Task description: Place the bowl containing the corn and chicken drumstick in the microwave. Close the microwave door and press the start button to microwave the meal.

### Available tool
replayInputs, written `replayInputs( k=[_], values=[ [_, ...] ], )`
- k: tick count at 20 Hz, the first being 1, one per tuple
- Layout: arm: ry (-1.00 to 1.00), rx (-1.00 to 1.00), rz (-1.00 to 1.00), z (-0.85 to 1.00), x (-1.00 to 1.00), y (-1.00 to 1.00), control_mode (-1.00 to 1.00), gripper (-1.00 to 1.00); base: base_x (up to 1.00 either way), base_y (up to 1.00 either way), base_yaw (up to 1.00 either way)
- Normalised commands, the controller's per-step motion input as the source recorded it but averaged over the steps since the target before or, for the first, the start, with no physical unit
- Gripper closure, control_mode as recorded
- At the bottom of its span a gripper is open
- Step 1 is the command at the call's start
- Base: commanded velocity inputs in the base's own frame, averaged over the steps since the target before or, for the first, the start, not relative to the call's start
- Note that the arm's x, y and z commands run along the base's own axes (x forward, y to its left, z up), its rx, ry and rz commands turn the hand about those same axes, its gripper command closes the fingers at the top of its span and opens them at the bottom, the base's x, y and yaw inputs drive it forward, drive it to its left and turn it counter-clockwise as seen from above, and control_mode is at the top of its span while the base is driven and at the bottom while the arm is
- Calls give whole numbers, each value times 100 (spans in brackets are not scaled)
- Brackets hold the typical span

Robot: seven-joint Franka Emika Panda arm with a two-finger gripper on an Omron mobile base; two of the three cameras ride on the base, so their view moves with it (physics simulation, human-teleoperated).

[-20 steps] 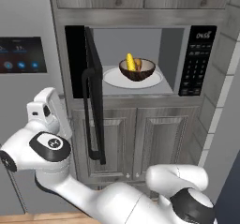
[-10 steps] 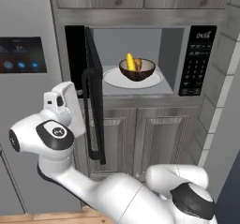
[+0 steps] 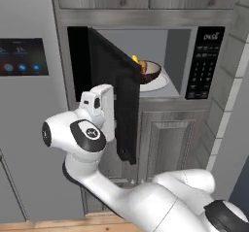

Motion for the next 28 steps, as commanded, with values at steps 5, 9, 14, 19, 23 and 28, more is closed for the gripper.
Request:
replayInputs(
  k=[5,9,14,19,23,28],
  values=[
    [-3,18,0,-7,-10,-100,-100,-100,0,0,0],
    [0,19,1,-6,21,-100,-100,-100,0,0,0],
    [0,12,5,-6,69,-91,-100,-100,0,0,0],
    [0,1,4,-3,100,-49,-100,-100,0,0,0],
    [0,0,1,-2,100,-24,-100,-100,0,0,0],
    [0,0,1,0,88,-17,-100,-100,0,0,0]
  ],
)
